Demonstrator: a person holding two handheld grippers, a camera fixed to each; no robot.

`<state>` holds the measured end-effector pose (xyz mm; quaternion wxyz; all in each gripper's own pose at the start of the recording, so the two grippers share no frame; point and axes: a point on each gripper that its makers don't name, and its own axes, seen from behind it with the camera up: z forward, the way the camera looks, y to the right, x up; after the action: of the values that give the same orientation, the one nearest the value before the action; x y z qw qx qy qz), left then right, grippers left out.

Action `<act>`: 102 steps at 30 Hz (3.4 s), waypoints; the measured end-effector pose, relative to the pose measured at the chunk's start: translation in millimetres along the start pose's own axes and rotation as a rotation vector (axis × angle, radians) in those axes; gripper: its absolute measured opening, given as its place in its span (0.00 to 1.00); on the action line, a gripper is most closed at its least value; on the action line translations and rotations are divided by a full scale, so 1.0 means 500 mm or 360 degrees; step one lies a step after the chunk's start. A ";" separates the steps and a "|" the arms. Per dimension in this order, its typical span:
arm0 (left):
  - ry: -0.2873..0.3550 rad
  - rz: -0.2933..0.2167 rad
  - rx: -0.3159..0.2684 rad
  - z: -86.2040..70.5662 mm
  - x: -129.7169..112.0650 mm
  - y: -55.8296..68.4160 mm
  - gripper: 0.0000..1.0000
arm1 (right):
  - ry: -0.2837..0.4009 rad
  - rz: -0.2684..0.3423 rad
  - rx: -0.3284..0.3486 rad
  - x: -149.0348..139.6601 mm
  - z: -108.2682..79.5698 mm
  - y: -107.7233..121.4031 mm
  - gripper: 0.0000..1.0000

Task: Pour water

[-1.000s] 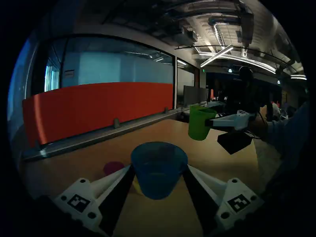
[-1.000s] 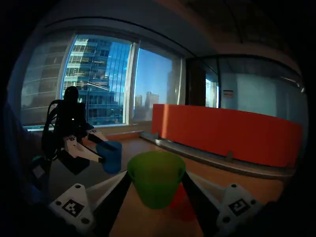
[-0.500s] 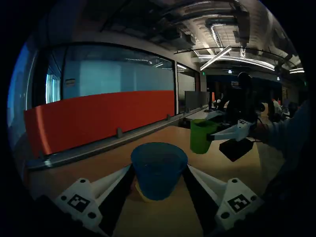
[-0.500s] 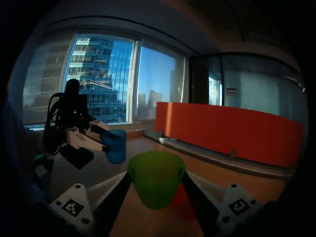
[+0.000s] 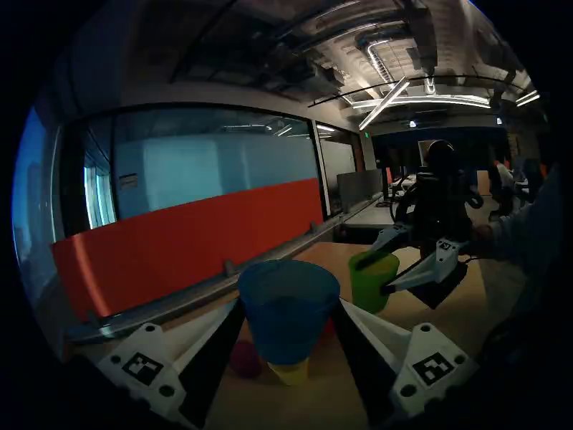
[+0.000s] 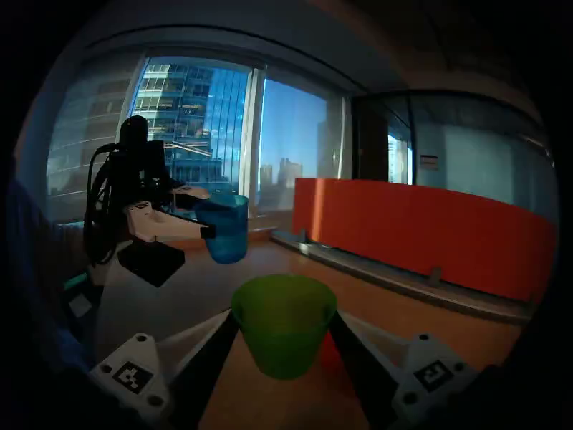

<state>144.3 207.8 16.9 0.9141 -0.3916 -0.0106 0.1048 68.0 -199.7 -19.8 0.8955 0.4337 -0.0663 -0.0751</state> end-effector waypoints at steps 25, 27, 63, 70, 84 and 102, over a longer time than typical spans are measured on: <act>0.0050 0.0371 0.0094 0.013 0.092 -0.008 0.84 | -0.0021 0.0027 0.0107 -0.030 0.047 -0.047 0.91; 0.0054 0.0408 0.0102 0.016 0.098 -0.008 0.84 | -0.0025 0.0027 0.0117 -0.032 0.052 -0.052 0.90; 0.0074 0.0869 0.0199 0.028 0.170 -0.006 0.84 | -0.0039 0.0061 0.0233 -0.046 0.109 -0.105 0.90; 0.0079 0.0971 0.0211 0.029 0.180 0.004 0.84 | -0.0032 0.0065 0.0232 -0.040 0.111 -0.104 0.90; 0.0079 0.1140 0.0238 0.047 0.185 0.012 0.84 | -0.0024 0.0066 0.0228 -0.030 0.113 -0.100 0.90; 0.0091 0.1279 0.0255 0.058 0.199 0.014 0.84 | -0.0016 0.0071 0.0219 -0.026 0.113 -0.091 0.90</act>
<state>237.3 253.0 25.6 0.8280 -0.2948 0.1767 0.4431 41.3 -268.2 -21.4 0.8648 0.4921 -0.0854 -0.0524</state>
